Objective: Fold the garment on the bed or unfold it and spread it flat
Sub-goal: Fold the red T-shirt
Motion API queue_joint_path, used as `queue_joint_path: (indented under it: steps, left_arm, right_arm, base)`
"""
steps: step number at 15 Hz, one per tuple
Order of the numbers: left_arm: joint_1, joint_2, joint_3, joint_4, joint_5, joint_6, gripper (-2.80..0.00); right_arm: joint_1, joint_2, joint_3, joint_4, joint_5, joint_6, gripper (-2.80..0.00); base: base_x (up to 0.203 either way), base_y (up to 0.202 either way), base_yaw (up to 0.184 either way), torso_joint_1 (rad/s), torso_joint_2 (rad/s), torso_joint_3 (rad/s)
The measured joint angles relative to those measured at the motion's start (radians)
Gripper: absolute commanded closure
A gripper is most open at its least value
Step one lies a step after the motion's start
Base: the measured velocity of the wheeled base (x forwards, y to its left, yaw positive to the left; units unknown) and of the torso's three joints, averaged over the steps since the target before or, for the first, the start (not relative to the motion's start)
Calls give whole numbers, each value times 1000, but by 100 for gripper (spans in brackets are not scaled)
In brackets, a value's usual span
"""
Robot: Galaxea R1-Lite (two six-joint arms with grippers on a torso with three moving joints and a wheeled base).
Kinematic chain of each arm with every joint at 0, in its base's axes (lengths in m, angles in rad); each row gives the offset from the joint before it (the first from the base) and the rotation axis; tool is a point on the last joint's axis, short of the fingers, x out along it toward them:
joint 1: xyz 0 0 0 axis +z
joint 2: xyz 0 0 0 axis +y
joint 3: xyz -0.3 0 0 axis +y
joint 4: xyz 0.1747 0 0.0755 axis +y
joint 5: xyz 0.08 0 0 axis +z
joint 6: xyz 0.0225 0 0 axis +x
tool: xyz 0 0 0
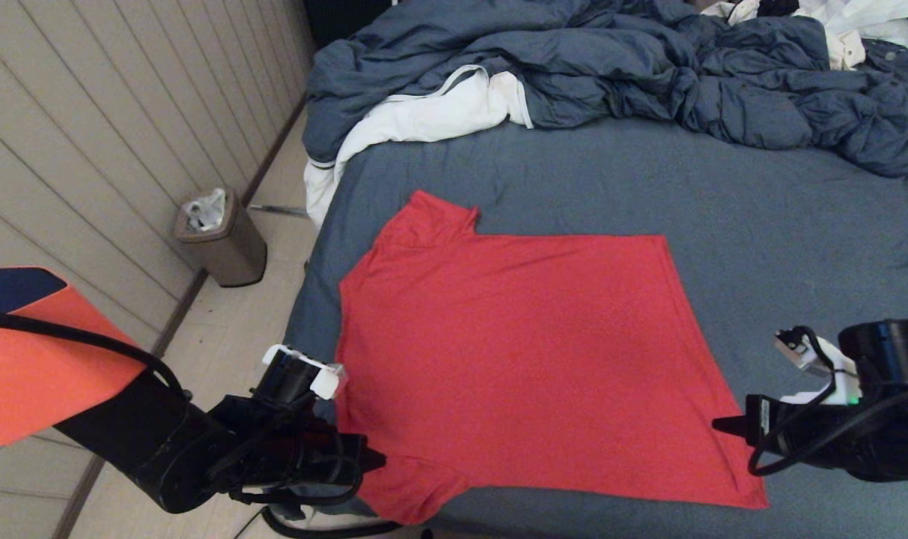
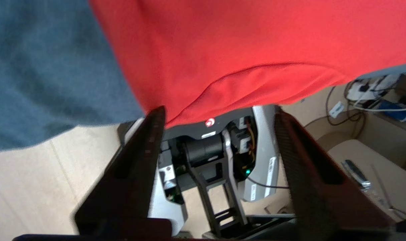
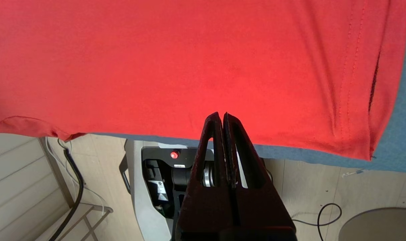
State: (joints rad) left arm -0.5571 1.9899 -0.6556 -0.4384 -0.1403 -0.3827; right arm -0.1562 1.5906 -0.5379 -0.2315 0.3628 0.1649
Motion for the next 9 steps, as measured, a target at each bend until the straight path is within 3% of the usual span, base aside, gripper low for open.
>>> queue_joint_path:
  steps: [3, 9]
  left_arm:
    - [2, -8, 32, -38, 24, 0, -280]
    - [24, 70, 69, -215, 79, 31, -280]
  right_arm:
    - [4, 9, 2, -1, 0, 0, 0]
    - [4, 12, 3, -2, 0, 3, 0]
  base:
    - [0, 0, 0, 0, 0, 0]
    - [0, 0, 0, 0, 0, 0]
